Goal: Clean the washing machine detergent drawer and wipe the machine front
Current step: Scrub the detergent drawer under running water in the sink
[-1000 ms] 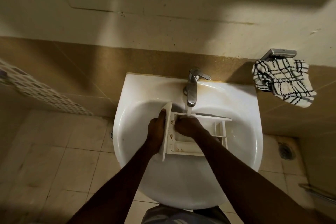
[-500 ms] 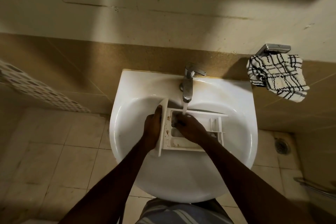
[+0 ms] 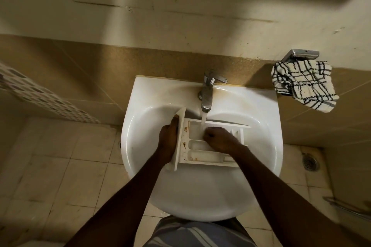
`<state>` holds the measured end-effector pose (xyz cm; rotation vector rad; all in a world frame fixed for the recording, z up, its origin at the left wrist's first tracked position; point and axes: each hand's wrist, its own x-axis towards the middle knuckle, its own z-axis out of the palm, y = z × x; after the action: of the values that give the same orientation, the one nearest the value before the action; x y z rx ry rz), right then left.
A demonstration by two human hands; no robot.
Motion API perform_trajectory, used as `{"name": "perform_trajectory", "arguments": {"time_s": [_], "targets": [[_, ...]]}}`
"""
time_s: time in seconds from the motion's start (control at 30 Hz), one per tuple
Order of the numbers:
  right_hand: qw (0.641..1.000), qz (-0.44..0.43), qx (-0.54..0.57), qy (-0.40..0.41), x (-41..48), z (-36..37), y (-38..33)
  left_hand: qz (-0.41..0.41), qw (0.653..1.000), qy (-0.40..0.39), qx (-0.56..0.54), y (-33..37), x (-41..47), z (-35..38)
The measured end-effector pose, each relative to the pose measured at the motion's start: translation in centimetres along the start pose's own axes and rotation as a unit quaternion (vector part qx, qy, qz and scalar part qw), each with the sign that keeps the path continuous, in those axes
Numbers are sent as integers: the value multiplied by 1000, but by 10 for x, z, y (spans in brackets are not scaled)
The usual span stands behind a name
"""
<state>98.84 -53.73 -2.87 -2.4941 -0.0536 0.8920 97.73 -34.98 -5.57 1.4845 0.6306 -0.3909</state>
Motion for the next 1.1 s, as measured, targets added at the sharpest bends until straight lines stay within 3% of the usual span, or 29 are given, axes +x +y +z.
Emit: {"name": "perform_trajectory", "arguments": {"time_s": [0.1, 0.2, 0.27, 0.33, 0.47, 0.53, 0.63, 0.7, 0.8, 0.93, 1.1], "targets": [[994, 54, -90, 26, 8, -2, 7, -1, 1000, 1, 1, 0, -1, -1], [998, 53, 12, 29, 18, 10, -28, 12, 1000, -2, 2, -2, 1, -1], [996, -4, 88, 10, 11, 16, -42, 13, 1000, 0, 3, -3, 3, 0], [996, -22, 84, 7, 3, 11, -31, 9, 1000, -3, 6, -2, 2, 0], [995, 97, -23, 27, 1, -1, 7, 4, 1000, -1, 9, 0, -1, -1], [991, 113, -40, 60, 6, 4, -4, 4, 1000, -7, 1, -1, 1, 0], [992, 89, 44, 71, 15, 17, -38, 17, 1000, -8, -4, -3, 2, 0], [994, 27, 85, 68, 7, 23, -49, 22, 1000, -5, 3, -4, 3, -1], [995, -29, 48, 88, -10, 18, -26, 12, 1000, 0, 9, -5, 4, -1], [991, 43, 0, 130, -20, 3, 14, 10, 1000, 13, 21, -3, 3, 0], [995, 30, 40, 88, -16, 21, -58, 17, 1000, 3, 12, -2, 1, 0]]}}
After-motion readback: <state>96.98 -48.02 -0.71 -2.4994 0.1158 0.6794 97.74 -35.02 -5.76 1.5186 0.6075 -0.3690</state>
